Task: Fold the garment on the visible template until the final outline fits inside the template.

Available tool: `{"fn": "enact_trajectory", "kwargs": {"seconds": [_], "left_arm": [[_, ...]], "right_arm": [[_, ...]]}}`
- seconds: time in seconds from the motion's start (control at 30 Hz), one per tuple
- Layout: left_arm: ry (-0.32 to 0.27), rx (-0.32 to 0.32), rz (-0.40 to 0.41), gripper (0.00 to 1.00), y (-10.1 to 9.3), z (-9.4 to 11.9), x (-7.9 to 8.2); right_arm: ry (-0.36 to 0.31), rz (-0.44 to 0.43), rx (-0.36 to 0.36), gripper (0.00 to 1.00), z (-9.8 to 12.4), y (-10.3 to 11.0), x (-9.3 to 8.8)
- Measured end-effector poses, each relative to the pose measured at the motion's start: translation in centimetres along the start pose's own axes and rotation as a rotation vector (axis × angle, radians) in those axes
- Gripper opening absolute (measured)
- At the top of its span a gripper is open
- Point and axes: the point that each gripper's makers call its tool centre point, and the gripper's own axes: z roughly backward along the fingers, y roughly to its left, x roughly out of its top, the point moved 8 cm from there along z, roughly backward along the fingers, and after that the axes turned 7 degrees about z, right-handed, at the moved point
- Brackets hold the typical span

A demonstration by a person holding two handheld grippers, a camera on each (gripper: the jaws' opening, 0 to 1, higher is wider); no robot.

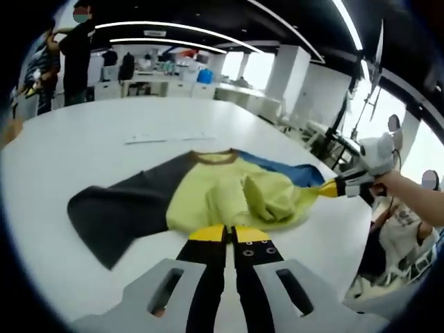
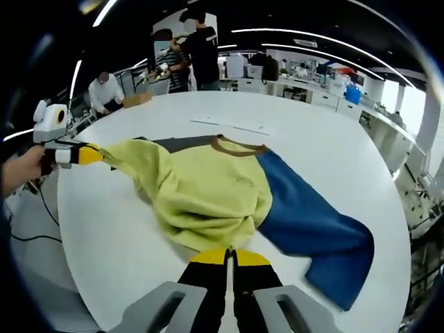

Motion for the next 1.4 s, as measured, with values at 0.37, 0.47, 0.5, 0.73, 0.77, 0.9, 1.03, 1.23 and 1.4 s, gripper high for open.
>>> {"fn": "enact_trajectory", "kwargs": {"seconds": [0.37, 0.47, 0.5, 0.73, 0.77, 0.9, 1.03, 1.23, 1.4], "left_arm": [[0.014, -0.002, -0.018, 0.00, 0.0, 3.3, 0.0], [0.014, 0.001, -0.026, 0.00, 0.0, 4.2, -0.1], [0.014, -0.001, -0.027, 0.00, 0.0, 4.4, -0.2], [0.049, -0.007, -0.038, 0.00, -0.4, 6.3, -1.4], [0.062, -0.005, -0.043, 0.00, -0.4, 6.5, -1.7], [0.100, 0.005, -0.063, 0.00, -0.4, 7.4, -2.6], [0.119, 0.015, -0.057, 0.00, -0.2, 8.4, -3.5], [0.149, 0.033, -0.041, 0.00, 0.0, 9.5, -4.8], [0.168, 0.030, -0.024, 0.00, -0.3, 10.2, -5.8]], "right_arm": [[-0.020, -0.024, -0.004, 0.00, 3.1, 1.1, -0.4], [-0.013, -0.028, -0.006, 0.00, 3.9, 1.4, -0.6], [-0.013, -0.029, -0.007, 0.00, 4.2, 1.5, -0.6], [-0.013, -0.047, -0.012, 0.00, 6.0, 2.2, -1.3], [-0.007, -0.050, -0.012, 0.00, 6.3, 2.4, -1.5], [0.004, -0.050, -0.021, 0.00, 7.2, 2.8, -2.1], [0.012, -0.067, -0.024, 0.00, 7.9, 2.8, -2.8], [0.043, -0.074, -0.038, 0.00, 9.0, 3.3, -4.2], [0.056, -0.083, -0.053, 0.00, 9.8, 3.8, -5.0]]}}
